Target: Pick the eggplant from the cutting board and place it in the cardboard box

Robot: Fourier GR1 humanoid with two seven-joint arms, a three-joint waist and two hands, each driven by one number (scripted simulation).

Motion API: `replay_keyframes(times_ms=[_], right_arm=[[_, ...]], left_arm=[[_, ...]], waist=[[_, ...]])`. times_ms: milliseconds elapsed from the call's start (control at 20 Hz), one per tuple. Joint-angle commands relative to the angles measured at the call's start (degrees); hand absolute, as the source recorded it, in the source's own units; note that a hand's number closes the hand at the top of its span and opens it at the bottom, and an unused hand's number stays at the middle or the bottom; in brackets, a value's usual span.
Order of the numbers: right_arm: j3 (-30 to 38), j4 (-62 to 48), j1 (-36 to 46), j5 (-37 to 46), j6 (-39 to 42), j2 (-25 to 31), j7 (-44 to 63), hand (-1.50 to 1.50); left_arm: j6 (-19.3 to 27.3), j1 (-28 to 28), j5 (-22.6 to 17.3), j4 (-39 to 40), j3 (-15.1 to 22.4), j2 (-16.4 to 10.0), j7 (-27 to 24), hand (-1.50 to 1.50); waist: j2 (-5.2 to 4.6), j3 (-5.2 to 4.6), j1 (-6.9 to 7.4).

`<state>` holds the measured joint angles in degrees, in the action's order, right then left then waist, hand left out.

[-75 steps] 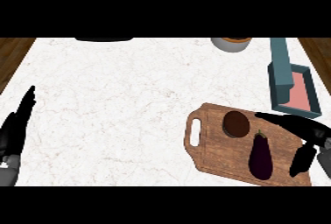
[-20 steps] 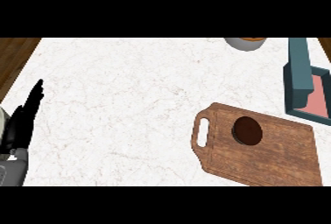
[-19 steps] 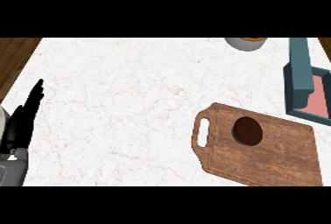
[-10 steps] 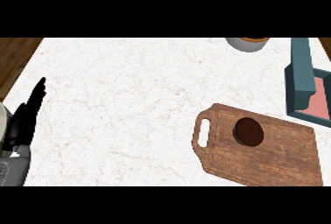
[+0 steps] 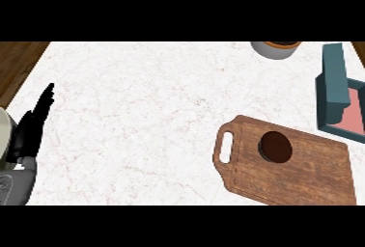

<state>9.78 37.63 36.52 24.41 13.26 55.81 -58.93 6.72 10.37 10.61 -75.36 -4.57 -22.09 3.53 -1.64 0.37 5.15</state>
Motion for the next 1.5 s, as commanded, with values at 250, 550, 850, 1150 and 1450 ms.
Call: replay_keyframes(times_ms=[250, 550, 850, 1150, 1450], right_arm=[[-7.35, -6.52, 10.14, -1.05, 14.58, -4.21, -2.46, 1.50], [-12.01, -9.84, 16.31, 0.31, 13.36, -11.22, 2.13, 1.50], [-14.81, -17.43, 22.59, 5.10, 5.13, -16.30, 4.42, 1.50], [-15.17, -25.62, 23.03, 5.71, 6.69, -22.22, 10.52, -1.50], [-13.80, -28.80, 22.50, 5.02, 4.72, -24.94, 5.16, -1.50]], left_arm=[[-0.06, -0.82, 0.59, 1.27, 0.06, 0.12, -1.16, 0.00], [0.84, -0.16, 1.80, -0.24, 0.60, 0.40, 1.05, 0.00], [-0.41, 0.86, 0.60, 0.73, -1.14, -0.58, 0.64, 0.00], [0.55, -2.05, 1.11, -0.90, -0.01, 1.64, 0.66, 0.00], [1.50, 0.47, 2.33, -0.49, 0.60, 2.50, 1.35, 0.00]], waist=[[0.23, -0.25, 0.06], [0.46, -0.22, -0.32], [0.28, -0.22, -0.78], [0.39, -0.22, -0.84], [0.05, -0.11, -0.95]])
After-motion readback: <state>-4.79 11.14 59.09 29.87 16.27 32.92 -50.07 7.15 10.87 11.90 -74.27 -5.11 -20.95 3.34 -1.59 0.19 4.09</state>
